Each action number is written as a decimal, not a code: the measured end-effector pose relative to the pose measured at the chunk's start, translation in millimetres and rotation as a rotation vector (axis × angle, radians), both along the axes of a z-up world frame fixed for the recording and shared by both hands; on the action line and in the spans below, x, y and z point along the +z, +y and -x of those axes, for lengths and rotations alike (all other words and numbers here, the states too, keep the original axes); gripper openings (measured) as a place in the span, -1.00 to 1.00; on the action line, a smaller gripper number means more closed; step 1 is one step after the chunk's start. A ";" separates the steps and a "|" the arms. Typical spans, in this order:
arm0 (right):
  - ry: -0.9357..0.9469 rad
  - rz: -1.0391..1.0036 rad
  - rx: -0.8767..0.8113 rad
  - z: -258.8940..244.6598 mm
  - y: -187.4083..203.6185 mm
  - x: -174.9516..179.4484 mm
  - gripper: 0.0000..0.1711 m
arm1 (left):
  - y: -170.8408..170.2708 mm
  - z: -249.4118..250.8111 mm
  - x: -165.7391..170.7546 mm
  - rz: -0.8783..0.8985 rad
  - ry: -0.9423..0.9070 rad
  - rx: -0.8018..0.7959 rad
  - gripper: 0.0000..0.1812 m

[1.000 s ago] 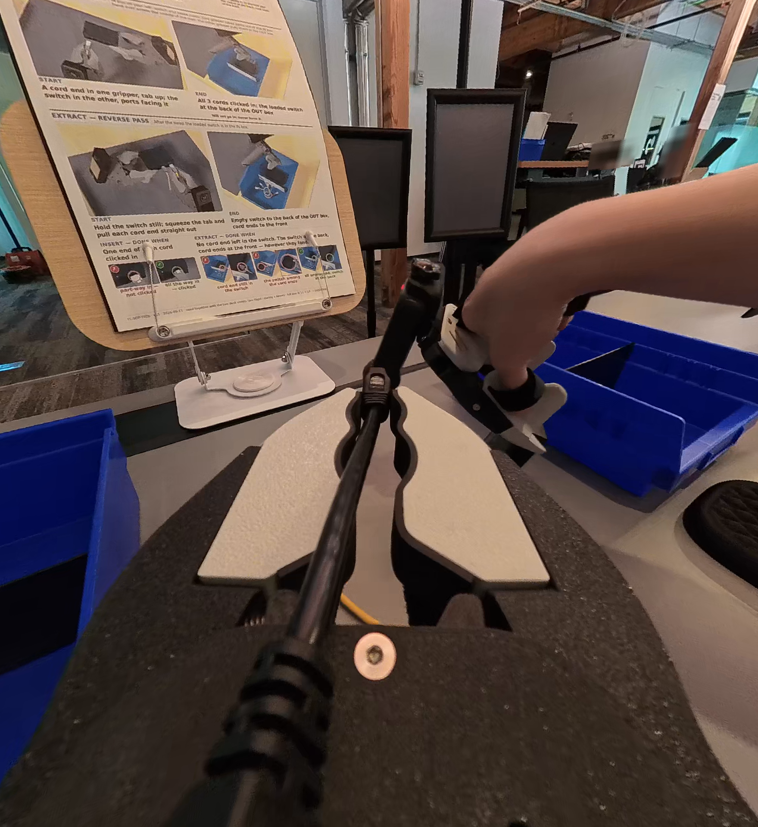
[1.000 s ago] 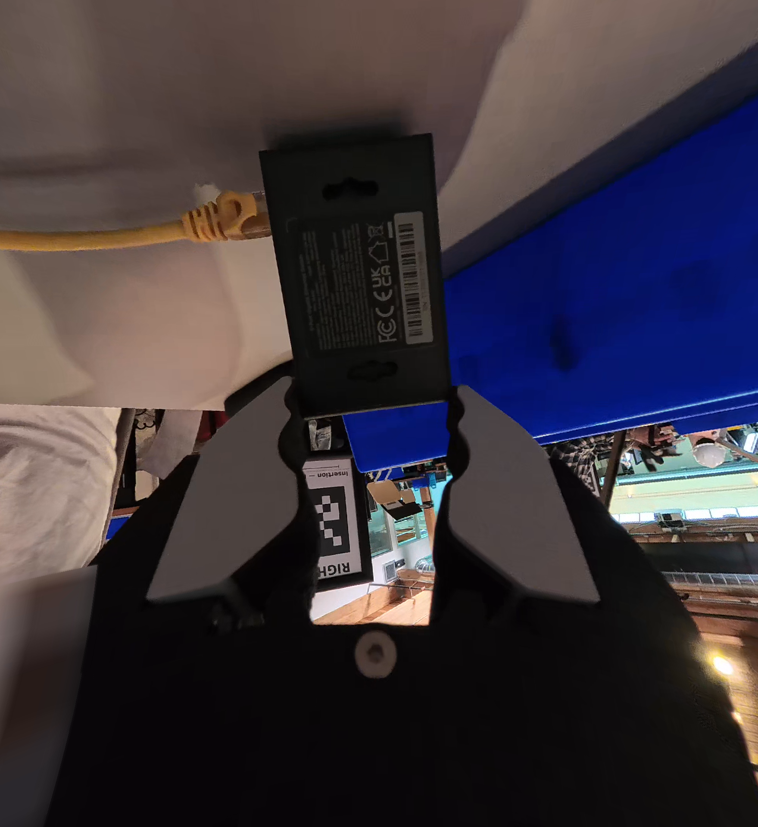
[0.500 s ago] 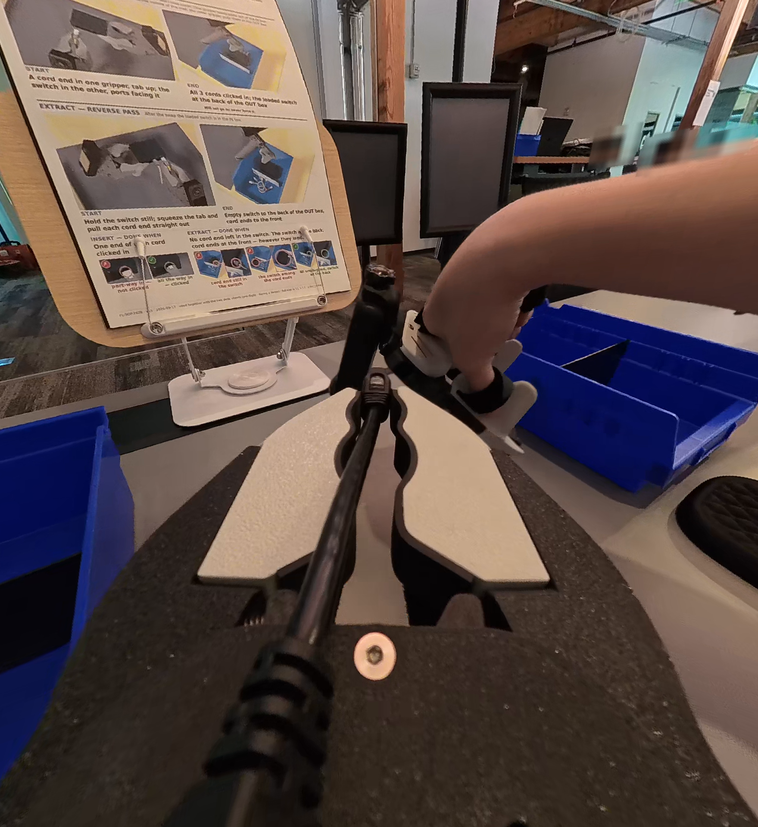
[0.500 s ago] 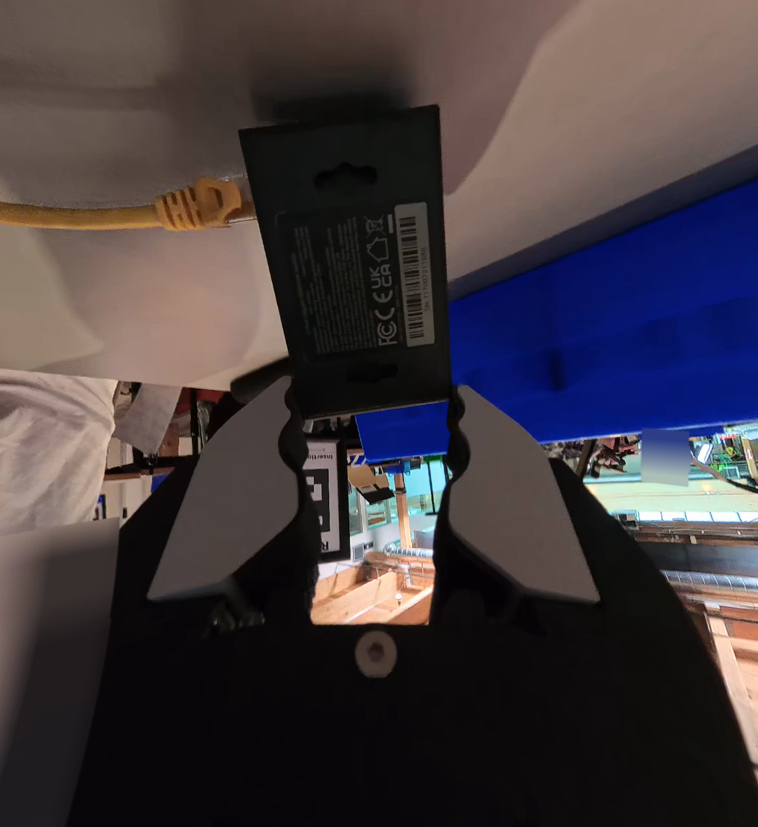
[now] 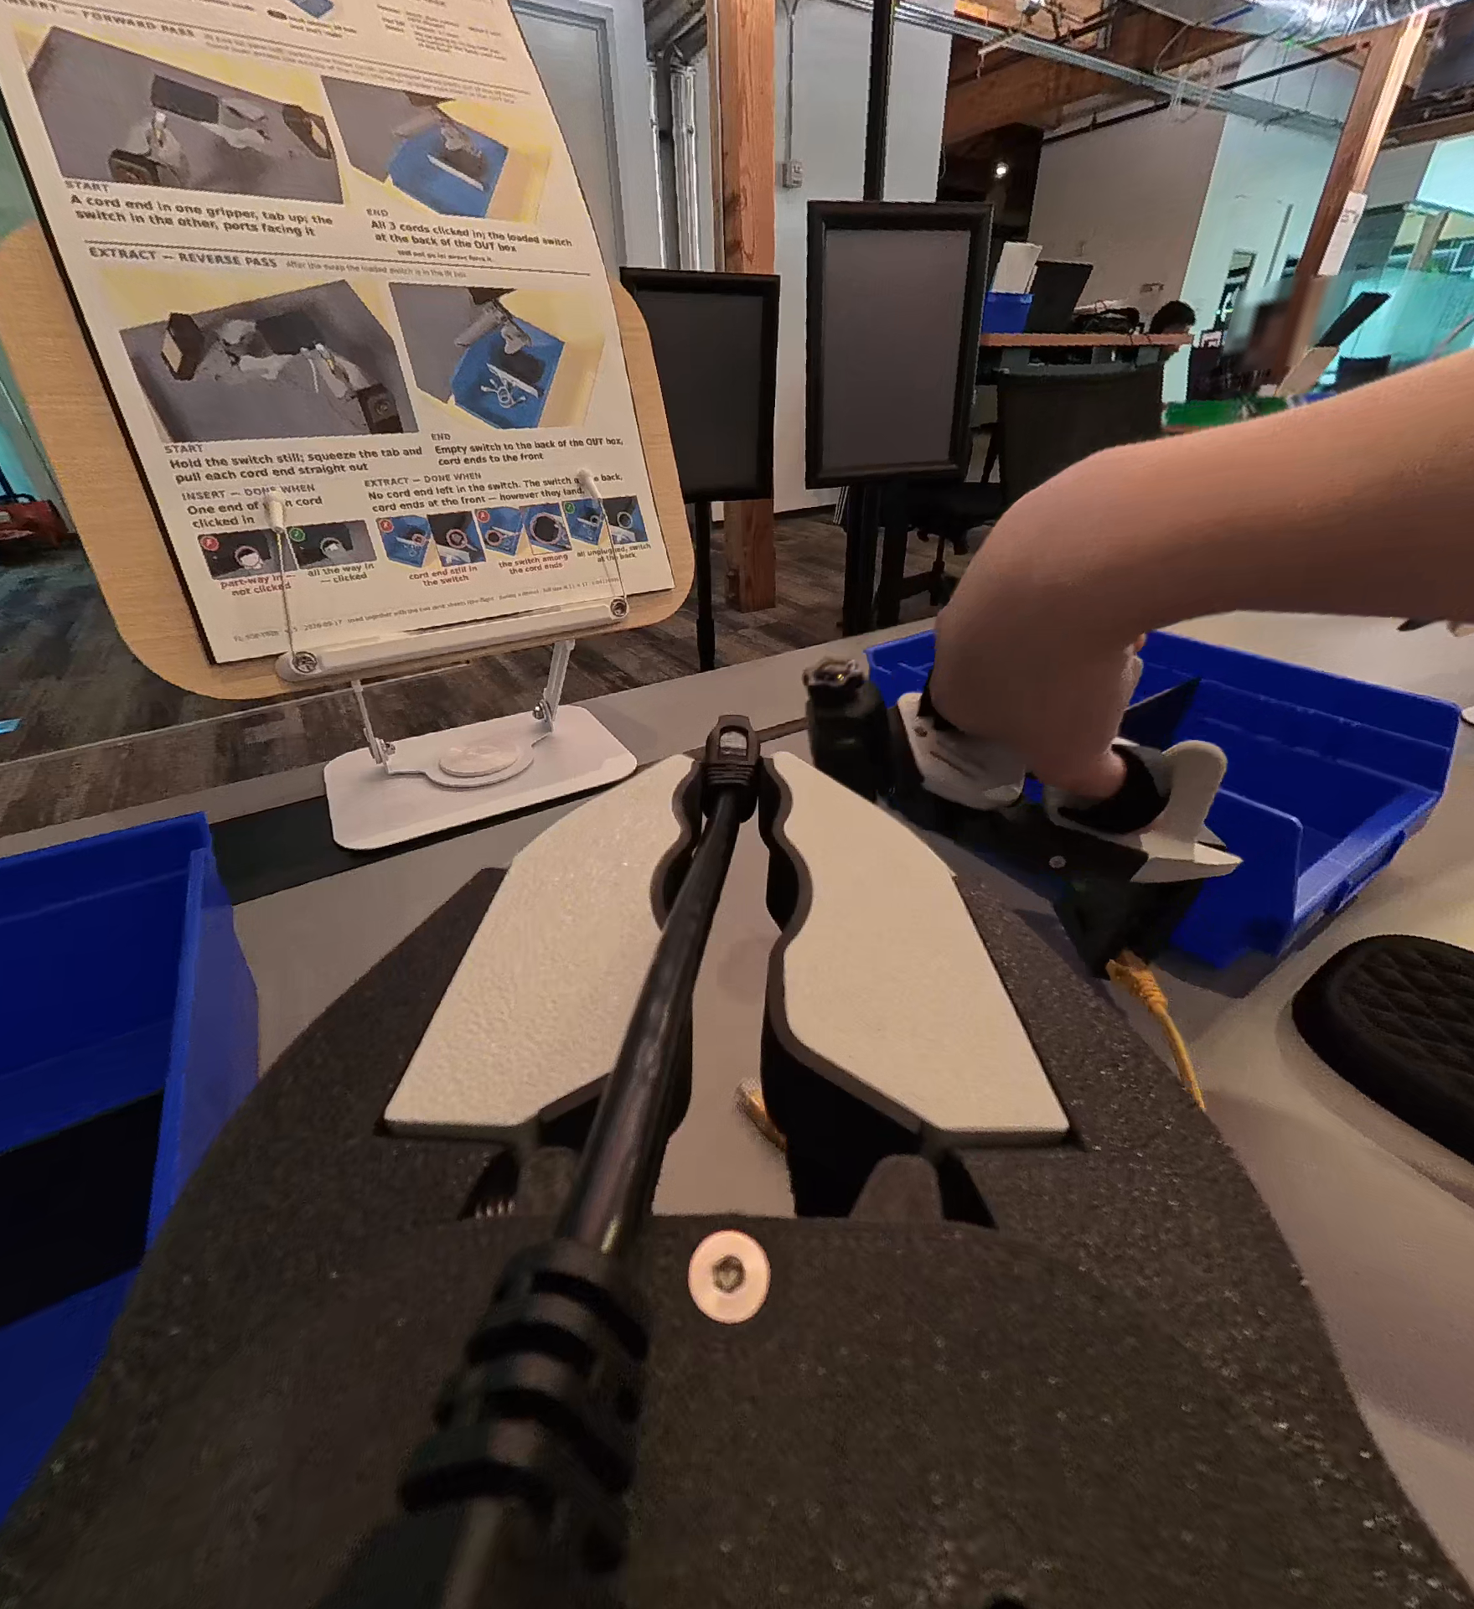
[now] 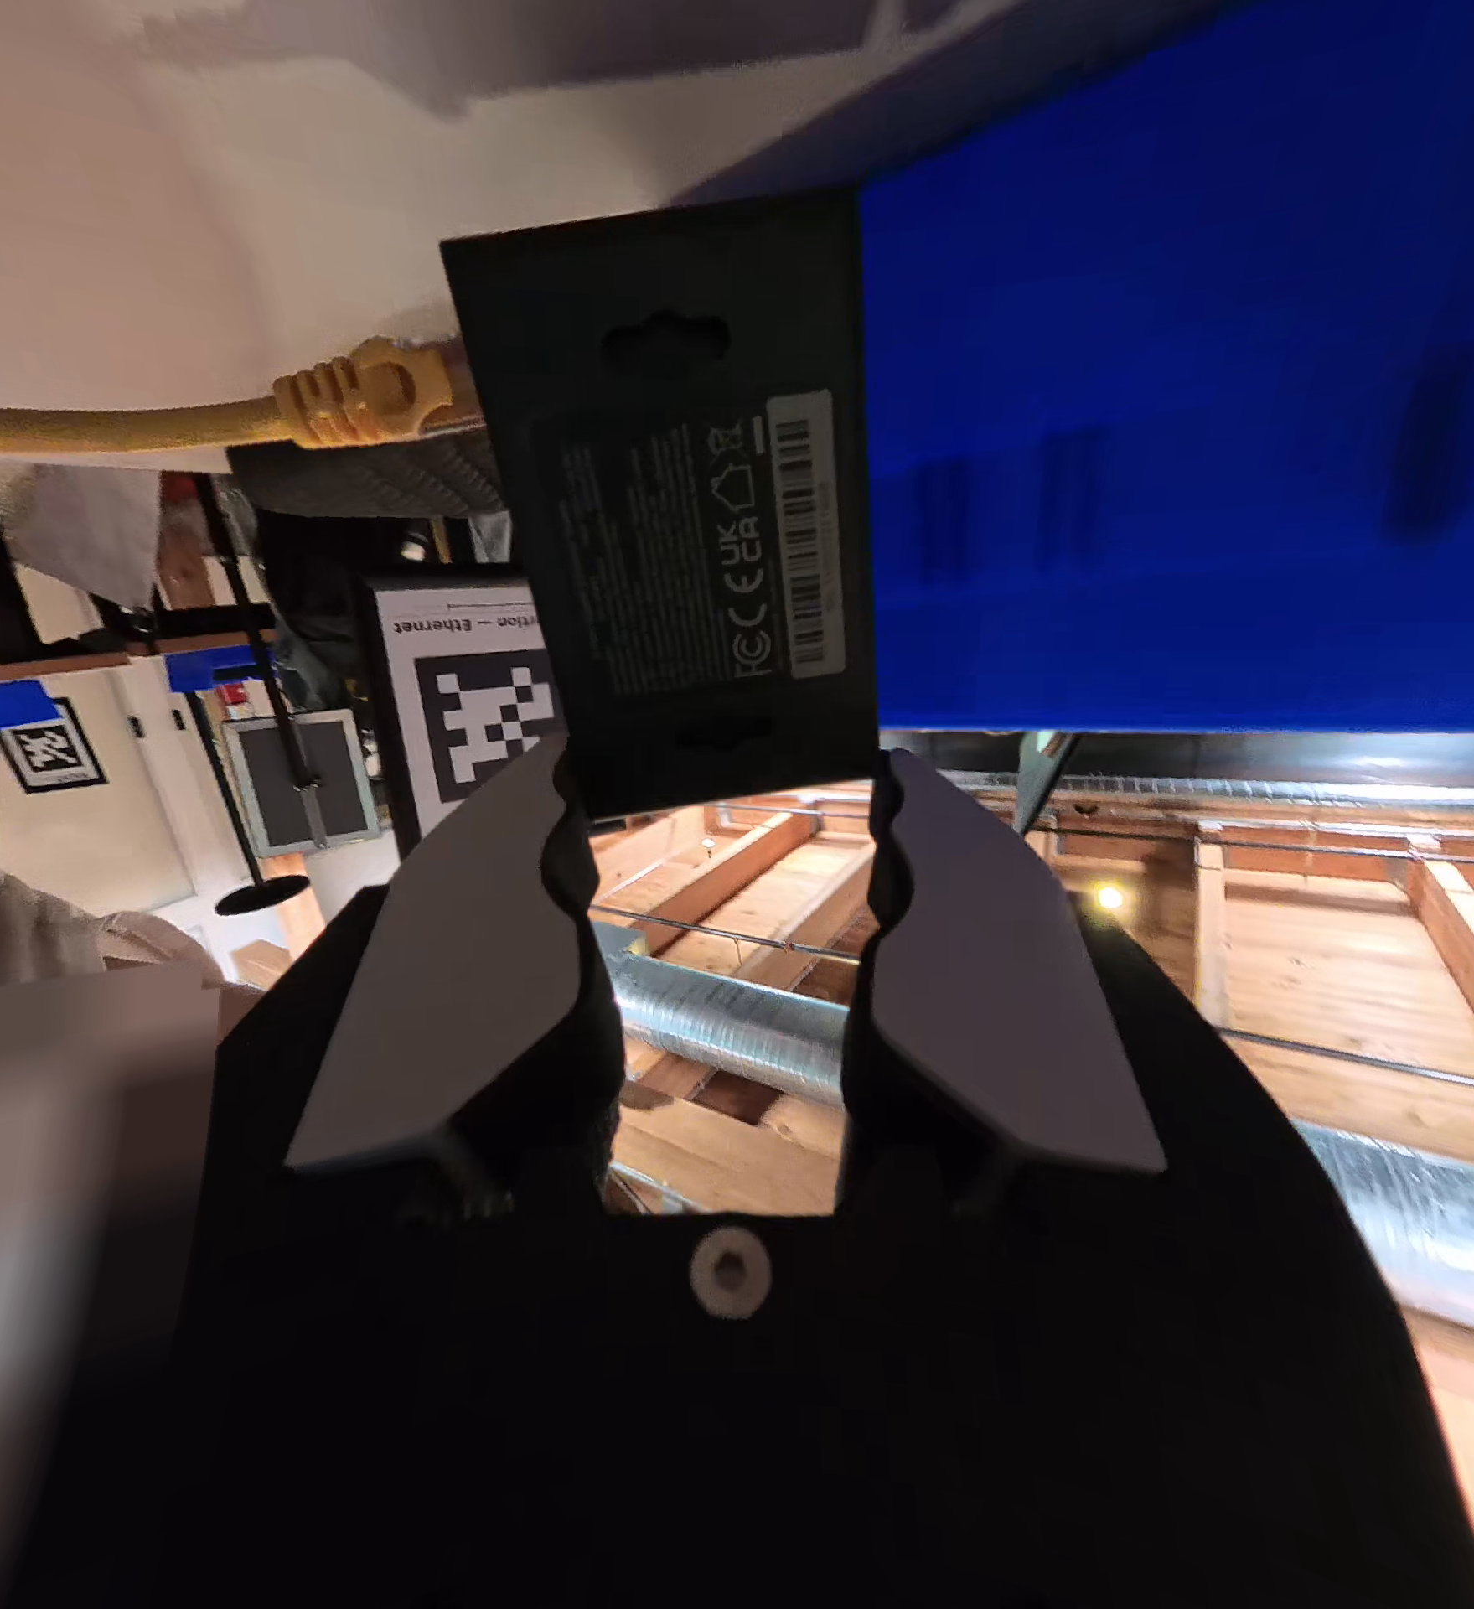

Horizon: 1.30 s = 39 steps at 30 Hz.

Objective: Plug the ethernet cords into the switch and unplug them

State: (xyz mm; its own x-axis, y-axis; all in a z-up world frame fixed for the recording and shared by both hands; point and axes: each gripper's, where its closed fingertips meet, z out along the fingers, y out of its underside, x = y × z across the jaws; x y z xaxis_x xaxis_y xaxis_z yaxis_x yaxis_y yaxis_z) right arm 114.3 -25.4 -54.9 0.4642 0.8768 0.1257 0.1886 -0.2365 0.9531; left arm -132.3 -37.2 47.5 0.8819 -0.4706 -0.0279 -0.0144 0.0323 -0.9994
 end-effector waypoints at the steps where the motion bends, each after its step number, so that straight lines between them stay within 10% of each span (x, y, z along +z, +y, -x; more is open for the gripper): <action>1: -0.014 0.010 0.018 3.8 1.7 -2.5 -0.30 | 0.3 -0.3 -0.8 0.002 0.003 0.001 -0.87; 39: 0.631 -0.272 0.044 54.9 19.4 -47.5 -0.26 | 0.1 -5.5 -2.9 -0.001 0.015 -0.004 -0.87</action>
